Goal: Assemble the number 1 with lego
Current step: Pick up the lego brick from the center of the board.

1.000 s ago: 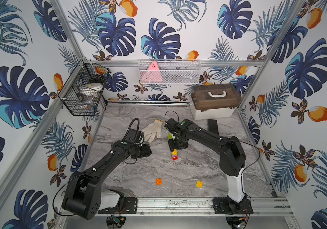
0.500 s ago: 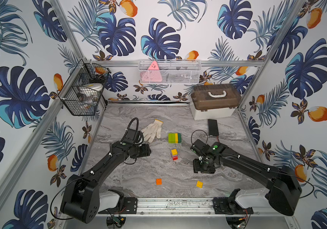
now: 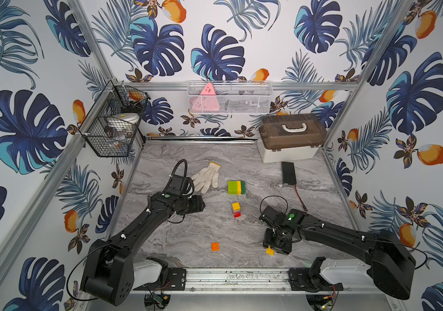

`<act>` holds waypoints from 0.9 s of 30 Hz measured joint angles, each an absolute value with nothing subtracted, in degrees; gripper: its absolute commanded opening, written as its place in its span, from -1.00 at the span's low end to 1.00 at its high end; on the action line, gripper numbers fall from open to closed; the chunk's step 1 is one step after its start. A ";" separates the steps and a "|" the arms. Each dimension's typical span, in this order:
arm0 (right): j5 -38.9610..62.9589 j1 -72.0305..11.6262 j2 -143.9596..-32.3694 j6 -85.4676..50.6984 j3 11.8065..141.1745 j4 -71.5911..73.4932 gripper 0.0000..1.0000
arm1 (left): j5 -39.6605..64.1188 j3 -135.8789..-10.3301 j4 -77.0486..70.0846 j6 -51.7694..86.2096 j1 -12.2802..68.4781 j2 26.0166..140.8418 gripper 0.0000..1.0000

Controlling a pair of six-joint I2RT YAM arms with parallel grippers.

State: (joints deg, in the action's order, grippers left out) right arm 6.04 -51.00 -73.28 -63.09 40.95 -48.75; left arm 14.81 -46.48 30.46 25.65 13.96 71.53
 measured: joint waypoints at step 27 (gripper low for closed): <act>5.06 -51.09 -78.22 -68.27 38.41 -43.75 -0.48 | 14.76 -46.44 30.65 25.80 13.96 71.02 0.34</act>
